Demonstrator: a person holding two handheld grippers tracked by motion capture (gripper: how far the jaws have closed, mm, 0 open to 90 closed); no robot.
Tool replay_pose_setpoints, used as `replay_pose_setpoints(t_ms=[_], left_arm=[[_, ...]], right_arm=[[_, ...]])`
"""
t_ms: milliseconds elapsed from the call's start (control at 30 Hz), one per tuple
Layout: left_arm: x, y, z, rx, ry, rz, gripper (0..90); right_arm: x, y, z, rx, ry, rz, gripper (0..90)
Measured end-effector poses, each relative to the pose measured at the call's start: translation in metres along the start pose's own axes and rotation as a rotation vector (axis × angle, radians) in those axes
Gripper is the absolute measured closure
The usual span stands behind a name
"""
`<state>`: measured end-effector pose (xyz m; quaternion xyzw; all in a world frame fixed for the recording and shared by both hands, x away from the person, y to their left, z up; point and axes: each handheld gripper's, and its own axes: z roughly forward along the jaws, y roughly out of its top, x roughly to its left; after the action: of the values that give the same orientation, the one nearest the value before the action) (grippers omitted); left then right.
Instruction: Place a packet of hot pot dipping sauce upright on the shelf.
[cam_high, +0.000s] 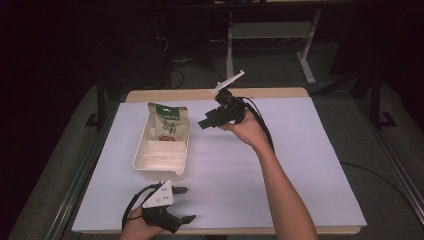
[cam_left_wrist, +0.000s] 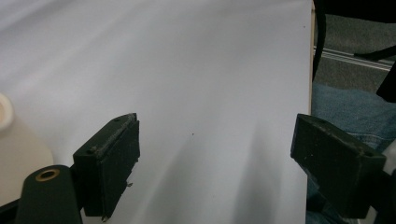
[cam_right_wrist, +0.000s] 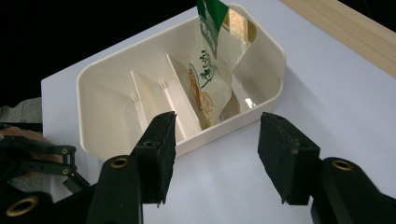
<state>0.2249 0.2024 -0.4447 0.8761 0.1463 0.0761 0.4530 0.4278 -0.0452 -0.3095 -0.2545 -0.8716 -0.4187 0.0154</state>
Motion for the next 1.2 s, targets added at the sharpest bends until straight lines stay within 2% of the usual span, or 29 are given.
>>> replay_pose_setpoints(t_ms=[533,733,1200], left_arm=[[0.0,0.0,0.0,0.002,0.002,-0.003,15.2],[0.0,0.0,0.001,0.006,-0.001,0.004,15.2],[0.0,0.0,0.002,0.008,-0.008,-0.001,15.2]], right_arm=[[0.001,-0.024,-0.022,-0.038,0.003,0.011,43.3],[0.0,-0.036,-0.031,-0.04,0.001,0.033,42.6],[0.001,-0.064,-0.041,-0.042,0.003,0.05,40.7]])
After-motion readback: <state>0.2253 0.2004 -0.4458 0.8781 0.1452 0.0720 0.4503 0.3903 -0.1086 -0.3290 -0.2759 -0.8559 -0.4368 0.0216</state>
